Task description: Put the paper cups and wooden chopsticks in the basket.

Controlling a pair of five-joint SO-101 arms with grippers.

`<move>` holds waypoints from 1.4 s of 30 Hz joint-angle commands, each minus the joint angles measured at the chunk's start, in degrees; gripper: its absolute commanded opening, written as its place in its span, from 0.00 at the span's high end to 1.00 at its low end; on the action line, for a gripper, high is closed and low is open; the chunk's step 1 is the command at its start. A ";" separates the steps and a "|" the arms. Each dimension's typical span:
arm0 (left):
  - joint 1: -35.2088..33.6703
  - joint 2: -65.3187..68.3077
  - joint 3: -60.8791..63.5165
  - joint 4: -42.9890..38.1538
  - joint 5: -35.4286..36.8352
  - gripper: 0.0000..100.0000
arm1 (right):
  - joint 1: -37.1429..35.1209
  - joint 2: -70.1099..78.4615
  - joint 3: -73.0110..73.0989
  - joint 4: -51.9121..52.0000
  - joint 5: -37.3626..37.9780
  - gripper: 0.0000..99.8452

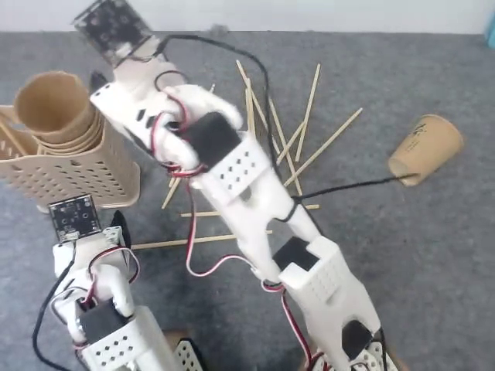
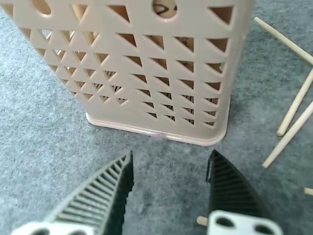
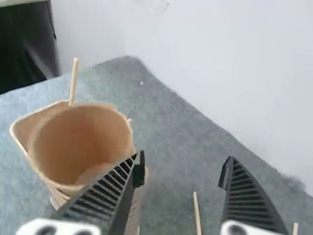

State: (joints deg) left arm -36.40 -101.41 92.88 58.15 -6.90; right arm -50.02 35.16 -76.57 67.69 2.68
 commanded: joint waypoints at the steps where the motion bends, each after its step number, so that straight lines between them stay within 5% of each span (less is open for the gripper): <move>1: 0.35 -0.26 -0.13 -1.58 -0.97 0.77 | 2.51 -7.69 -5.63 5.93 -0.62 0.74; 9: 0.44 -0.26 -0.04 -1.58 -0.97 0.77 | 12.79 -12.18 -10.46 35.91 -0.62 0.74; 16: 0.53 -0.26 -0.04 -1.58 -0.97 0.77 | 29.41 -20.44 11.34 35.56 0.35 0.97; 23: 0.44 -0.26 -0.04 -1.58 -1.05 0.77 | 39.78 -41.10 43.43 35.03 9.05 0.97; 28: 0.44 -0.26 -0.04 -1.58 -1.05 0.77 | 55.96 -50.42 58.37 27.03 14.59 0.97; 33: 0.35 -0.26 -0.04 -1.58 -1.05 0.77 | 70.90 -47.69 71.56 4.70 15.91 0.97; 37: 0.35 -0.26 0.04 -1.58 -1.05 0.77 | 75.82 -39.34 75.16 -8.13 16.00 0.99; 42: 0.35 -0.26 0.04 -1.41 -1.05 0.77 | 77.67 -30.02 68.13 -8.13 15.12 0.99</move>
State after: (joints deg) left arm -36.31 -101.41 93.14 58.15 -7.43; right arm 26.02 3.08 -2.55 60.92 17.98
